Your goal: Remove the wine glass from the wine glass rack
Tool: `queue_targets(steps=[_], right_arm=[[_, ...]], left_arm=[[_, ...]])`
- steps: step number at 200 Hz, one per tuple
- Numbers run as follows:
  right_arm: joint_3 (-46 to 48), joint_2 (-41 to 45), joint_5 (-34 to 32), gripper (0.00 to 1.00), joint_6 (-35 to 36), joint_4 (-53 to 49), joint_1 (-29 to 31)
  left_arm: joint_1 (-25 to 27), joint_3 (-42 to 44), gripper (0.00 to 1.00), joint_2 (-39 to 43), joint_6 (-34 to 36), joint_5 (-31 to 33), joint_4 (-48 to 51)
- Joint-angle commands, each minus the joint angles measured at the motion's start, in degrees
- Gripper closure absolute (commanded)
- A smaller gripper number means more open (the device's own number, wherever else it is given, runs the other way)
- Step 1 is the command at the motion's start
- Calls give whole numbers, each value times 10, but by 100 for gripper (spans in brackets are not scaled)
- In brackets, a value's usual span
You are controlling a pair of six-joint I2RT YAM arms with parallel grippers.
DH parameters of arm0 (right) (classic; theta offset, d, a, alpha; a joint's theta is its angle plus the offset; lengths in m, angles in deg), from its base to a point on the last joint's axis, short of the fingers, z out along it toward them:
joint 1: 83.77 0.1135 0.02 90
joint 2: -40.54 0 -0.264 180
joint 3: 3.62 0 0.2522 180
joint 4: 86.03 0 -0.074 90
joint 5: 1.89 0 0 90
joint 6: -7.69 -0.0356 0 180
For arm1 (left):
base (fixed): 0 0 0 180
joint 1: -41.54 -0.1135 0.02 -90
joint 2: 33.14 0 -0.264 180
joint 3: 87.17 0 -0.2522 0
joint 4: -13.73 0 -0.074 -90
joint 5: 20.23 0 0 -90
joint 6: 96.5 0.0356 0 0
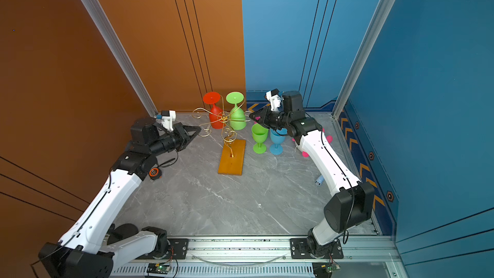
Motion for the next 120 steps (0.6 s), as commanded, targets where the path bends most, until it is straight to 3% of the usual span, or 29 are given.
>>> queue_targets(steps=[1, 120], right_arm=[[6, 22, 11, 90, 18, 20, 14], [-22, 19, 17, 97, 12, 21, 19]], left_arm=[[0, -18, 96, 19, 30, -23, -33], [-10, -55, 98, 15, 37, -32, 3]])
